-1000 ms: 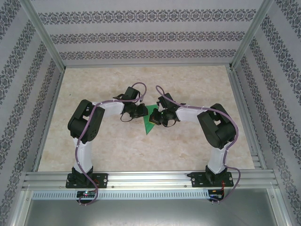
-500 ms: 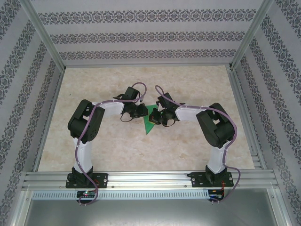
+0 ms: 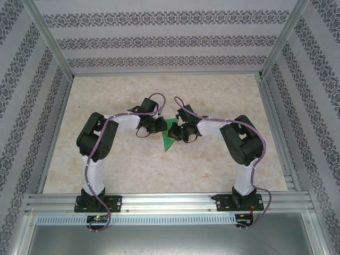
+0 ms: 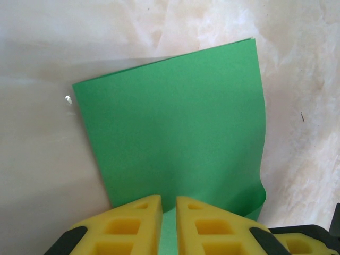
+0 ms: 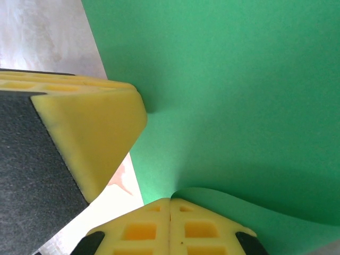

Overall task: Fold a paper plane with a square sheet of paper (pick it up from the middle)
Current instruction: Third fold the triangle at the center of the table.

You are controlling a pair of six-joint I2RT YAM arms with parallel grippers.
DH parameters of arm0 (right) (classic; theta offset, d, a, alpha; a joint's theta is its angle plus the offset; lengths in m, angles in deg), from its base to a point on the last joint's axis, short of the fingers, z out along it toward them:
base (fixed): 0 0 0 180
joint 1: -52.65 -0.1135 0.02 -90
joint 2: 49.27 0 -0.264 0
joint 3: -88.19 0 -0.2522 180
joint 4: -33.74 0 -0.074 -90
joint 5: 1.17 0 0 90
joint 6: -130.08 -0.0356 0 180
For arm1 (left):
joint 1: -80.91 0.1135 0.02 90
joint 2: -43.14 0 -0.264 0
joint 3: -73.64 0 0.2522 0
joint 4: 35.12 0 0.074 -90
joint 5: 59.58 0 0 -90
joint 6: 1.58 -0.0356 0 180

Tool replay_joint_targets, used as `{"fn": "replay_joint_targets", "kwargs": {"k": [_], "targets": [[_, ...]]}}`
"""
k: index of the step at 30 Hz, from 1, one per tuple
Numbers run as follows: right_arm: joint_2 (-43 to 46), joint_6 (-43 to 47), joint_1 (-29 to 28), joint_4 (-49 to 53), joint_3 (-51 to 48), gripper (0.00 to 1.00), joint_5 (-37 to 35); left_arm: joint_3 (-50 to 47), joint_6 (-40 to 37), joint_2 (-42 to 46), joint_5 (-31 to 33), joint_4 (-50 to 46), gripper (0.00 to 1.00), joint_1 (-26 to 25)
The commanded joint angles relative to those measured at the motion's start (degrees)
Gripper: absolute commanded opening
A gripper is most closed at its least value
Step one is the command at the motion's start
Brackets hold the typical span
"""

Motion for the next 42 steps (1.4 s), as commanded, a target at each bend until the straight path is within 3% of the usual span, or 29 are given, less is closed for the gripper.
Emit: {"fn": "replay_joint_targets", "kwargs": {"k": [1, 18, 28, 42], "targets": [[-1.3, 1.7, -0.3, 0.1, 1.7, 0.03, -0.3, -1.2, -0.6, -2.7, -0.6, -2.5, 0.17, -0.3], [-2.8, 2.7, -0.2, 0.9, 1.7, 0.06, -0.4, -0.7, -0.2, -1.6, 0.0, -3.1, 0.17, -0.3], [-3.6, 3.5, -0.1, 2.0, 1.1, 0.28, -1.0, -4.9, 5.9, 8.4, 5.8, -0.9, 0.23, 3.6], [-2.3, 3.4, 0.6, -2.2, -1.6, 0.38, 0.0, -8.6, 3.7, 11.3, -0.1, 1.0, 0.2, 3.3]]}}
